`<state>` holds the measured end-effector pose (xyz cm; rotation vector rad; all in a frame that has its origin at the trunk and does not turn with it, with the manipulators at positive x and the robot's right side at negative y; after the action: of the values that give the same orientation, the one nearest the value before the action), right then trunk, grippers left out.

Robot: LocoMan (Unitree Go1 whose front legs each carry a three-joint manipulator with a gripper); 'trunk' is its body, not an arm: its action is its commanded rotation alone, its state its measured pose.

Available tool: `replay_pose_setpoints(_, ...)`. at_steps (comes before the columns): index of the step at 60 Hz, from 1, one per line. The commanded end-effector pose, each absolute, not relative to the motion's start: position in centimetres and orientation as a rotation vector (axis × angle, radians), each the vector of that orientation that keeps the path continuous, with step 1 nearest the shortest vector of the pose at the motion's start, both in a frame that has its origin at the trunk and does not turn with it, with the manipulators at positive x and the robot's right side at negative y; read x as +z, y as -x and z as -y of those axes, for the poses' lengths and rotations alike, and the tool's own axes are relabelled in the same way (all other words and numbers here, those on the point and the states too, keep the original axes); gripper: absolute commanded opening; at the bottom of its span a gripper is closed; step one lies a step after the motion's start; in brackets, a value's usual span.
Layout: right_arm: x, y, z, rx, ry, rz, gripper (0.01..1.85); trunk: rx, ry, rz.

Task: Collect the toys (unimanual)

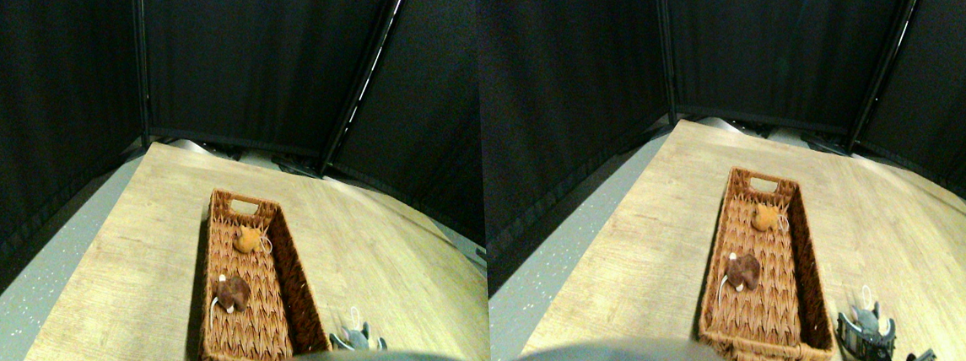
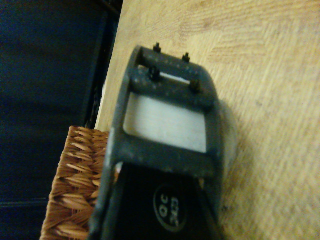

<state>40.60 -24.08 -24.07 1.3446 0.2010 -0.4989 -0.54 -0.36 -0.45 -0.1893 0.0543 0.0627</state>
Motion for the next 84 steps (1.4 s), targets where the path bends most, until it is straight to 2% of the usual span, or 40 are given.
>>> replay_pose_setpoints(1,-24.1,-41.0,24.8,-0.519,-1.337,-0.158,0.86,0.068,0.197,-0.087)
replay_pose_setpoints(4,-24.2,-41.1,25.2,-0.526,-1.351,-0.13,0.85,0.065,0.193,-0.089)
replay_pose_setpoints(25,-24.3,-41.1,26.5,-0.586,-1.362,-0.068,0.89,0.042,0.179,-0.094)
replay_pose_setpoints(37,-24.4,-41.3,26.4,-0.578,-1.358,-0.073,0.84,0.042,0.179,-0.094)
replay_pose_setpoints(42,-24.3,-41.4,26.5,-0.588,-1.373,-0.064,0.74,0.046,0.185,-0.093)
replay_pose_setpoints(43,-24.3,-41.5,26.4,-0.578,-1.367,-0.059,0.65,0.045,0.185,-0.092)
replay_pose_setpoints(46,-24.2,-41.6,26.2,-0.541,-1.192,-0.032,0.16,0.045,0.187,-0.09)
replay_pose_setpoints(47,-24.2,-41.6,26.2,-0.541,-1.192,-0.032,0.16,0.045,0.187,-0.091)
replay_pose_setpoints(48,-24.1,-41.6,26.1,-0.557,-1.191,-0.023,0.06,0.045,0.187,-0.091)
replay_pose_setpoints(50,-23.8,-41.7,25.8,-0.584,-1.177,0.007,0.06,0.046,0.188,-0.092)
replay_pose_setpoints(52,-23.8,-41.7,25.7,-0.616,-1.263,0.036,0.06,0.046,0.188,-0.092)
replay_pose_setpoints(58,-23.3,-41.9,25.6,-0.648,-1.313,0.067,0.06,0.048,0.191,-0.084)
replay_pose_setpoints(64,-22.2,-42.3,25.7,-0.611,-1.261,0.058,0.06,0.047,0.192,-0.076)
replay_pose_setpoints(72,-20.3,-43.4,25.4,-0.489,-1.138,0.061,0.06,0.051,0.195,-0.064)
replay_pose_setpoints(78,-19.0,-44.2,24.9,-0.452,-1.145,0.066,0.06,0.055,0.201,-0.054)
replay_pose_setpoints(84,-17.9,-45.2,24.3,-0.375,-1.222,0.025,0.06,0.057,0.205,-0.047)
